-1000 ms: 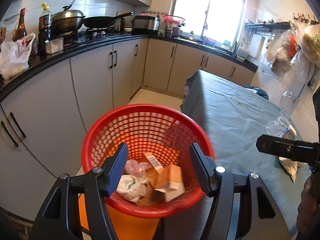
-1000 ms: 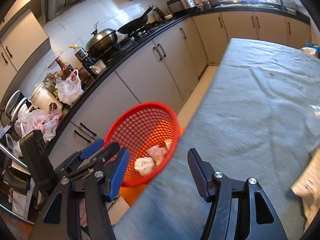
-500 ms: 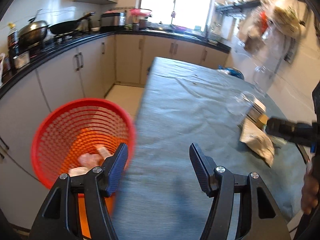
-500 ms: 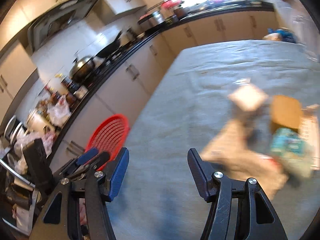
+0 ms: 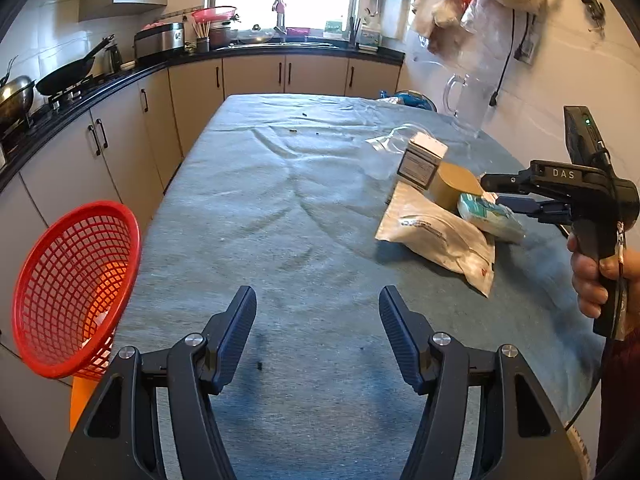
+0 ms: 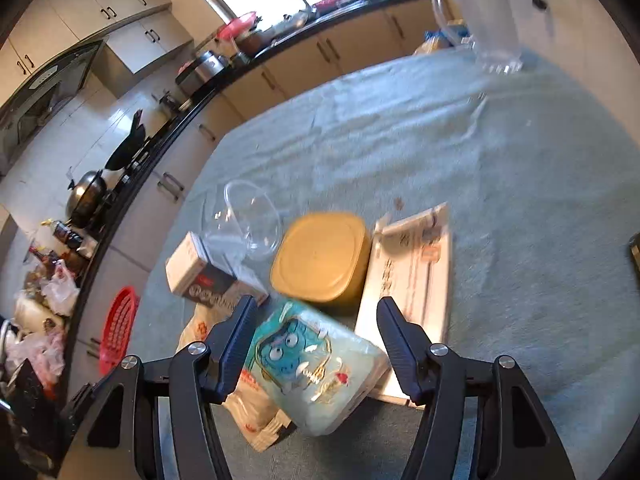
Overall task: Collect trash
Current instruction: 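Move both tools back over the table toward the remaining items, then grasp the cartoon-printed wipes pack with the right tool while the left tool approaches the paper packet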
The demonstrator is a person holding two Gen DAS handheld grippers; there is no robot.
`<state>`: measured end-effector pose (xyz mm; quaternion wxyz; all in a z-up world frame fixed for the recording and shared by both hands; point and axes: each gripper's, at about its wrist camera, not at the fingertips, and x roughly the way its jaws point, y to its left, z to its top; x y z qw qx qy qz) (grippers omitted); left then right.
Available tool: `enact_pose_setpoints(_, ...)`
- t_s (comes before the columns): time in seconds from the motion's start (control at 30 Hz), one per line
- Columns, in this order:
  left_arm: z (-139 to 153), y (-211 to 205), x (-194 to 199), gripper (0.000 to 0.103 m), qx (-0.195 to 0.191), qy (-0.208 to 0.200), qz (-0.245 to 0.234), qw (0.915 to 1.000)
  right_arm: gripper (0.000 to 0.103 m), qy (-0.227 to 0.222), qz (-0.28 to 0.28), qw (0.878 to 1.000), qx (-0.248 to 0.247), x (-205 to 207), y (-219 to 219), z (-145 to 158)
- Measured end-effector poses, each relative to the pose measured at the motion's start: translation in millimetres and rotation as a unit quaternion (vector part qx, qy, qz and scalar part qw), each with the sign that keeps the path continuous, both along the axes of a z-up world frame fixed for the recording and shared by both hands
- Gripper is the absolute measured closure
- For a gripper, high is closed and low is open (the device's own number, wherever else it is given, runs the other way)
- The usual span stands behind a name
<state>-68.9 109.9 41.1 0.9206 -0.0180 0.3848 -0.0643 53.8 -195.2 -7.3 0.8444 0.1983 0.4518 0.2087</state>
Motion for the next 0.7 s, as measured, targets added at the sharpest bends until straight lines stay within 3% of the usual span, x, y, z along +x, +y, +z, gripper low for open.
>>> enact_pose_setpoints(0.13, -0.1, 0.9, 2.1, 0.040, 0.002, 0.003, 0.002, 1.0000, 0.036, 0.008, 0.052, 0.998, 0.017, -17.5, 18.0, -3.7)
enact_pose_setpoints(0.23, -0.6, 1.7, 3.3, 0.040, 0.001, 0.005, 0.004, 1.0000, 0.036, -0.004, 0.086, 0.996, -0.016, -35.9, 39.3, -2.7)
enact_pose_setpoints(0.37, -2.9, 1.3, 5.6, 0.040, 0.001, 0.010, 0.004, 0.9999, 0.035, -0.031, 0.071, 0.996, -0.052, -38.3, 43.6, 5.4)
enact_pose_setpoints(0.7, -5.8, -4.9, 7.9, 0.038, -0.006, 0.023, -0.008, 0.9997, 0.024, 0.004, 0.059, 0.998, -0.009, -3.4, 40.0, 3.2)
